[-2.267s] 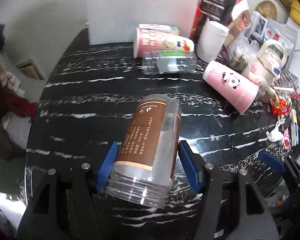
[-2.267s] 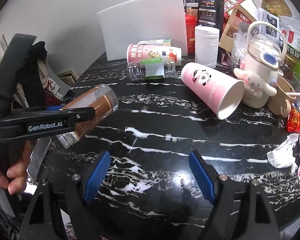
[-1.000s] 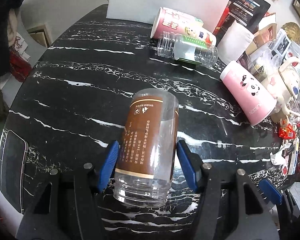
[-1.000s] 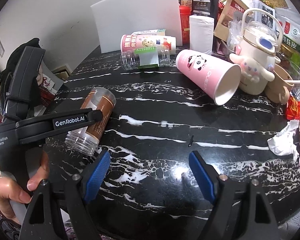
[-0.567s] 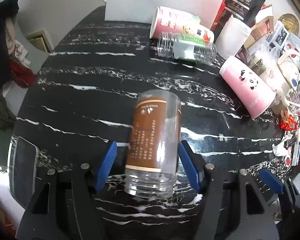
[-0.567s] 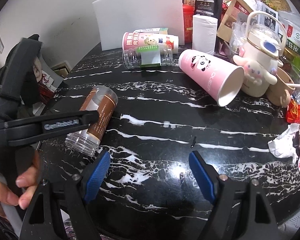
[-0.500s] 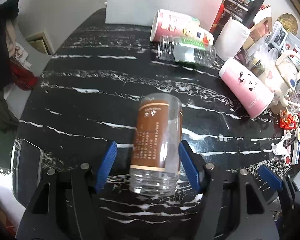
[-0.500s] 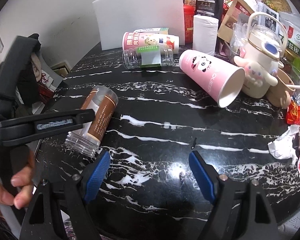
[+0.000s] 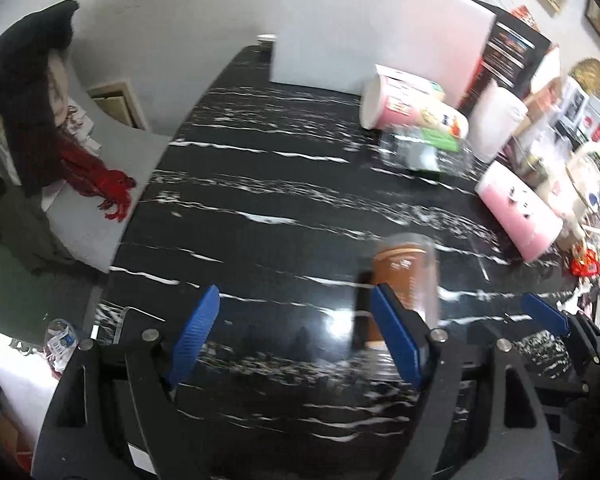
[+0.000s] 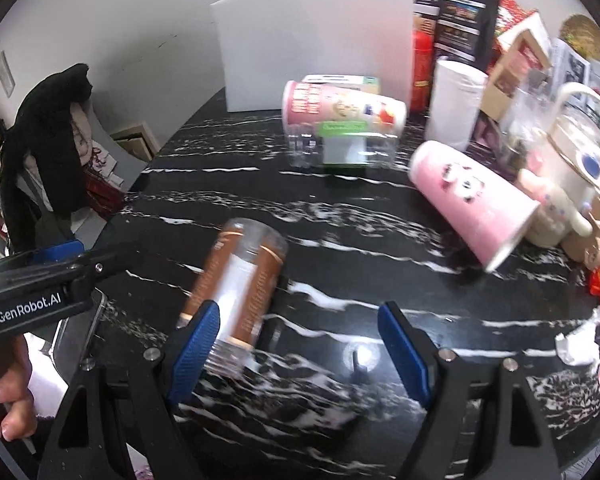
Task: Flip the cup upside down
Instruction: 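Grasp the jar with the right tool while the left tool releases it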
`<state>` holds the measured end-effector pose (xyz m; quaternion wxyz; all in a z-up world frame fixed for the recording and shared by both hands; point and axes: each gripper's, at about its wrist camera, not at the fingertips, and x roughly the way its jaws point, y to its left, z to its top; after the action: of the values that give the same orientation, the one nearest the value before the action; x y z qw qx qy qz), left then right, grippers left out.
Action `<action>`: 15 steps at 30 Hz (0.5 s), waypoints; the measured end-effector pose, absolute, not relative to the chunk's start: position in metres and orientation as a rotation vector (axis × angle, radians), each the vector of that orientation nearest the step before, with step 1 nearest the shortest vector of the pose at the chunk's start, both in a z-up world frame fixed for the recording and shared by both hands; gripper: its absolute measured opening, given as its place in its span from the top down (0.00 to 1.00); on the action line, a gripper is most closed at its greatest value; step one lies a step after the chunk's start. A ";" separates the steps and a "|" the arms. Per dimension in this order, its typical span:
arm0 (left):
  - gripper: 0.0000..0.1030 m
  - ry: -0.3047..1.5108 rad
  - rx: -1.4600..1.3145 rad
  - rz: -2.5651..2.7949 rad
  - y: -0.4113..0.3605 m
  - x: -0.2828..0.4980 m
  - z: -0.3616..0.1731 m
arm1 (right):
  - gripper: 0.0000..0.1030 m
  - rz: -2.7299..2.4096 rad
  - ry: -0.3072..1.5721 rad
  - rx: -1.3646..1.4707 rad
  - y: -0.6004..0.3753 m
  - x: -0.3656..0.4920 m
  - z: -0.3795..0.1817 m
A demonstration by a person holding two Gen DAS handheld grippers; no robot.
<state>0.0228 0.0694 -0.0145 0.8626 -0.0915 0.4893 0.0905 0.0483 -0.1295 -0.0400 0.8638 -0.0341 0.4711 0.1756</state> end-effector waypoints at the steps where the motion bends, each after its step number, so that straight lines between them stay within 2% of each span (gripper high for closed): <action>1: 0.25 1.025 -0.190 0.199 0.075 0.022 -0.014 | 0.21 0.376 0.989 -0.079 -0.122 0.050 -0.040; 15: 0.25 1.063 -0.199 0.280 0.115 0.029 -0.038 | 0.21 0.369 1.057 -0.071 -0.064 0.075 -0.063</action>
<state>0.0293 0.1152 -0.0382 0.8479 -0.0946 0.5044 0.1330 0.0753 -0.0643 -0.0633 0.8467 -0.0335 0.5014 0.1748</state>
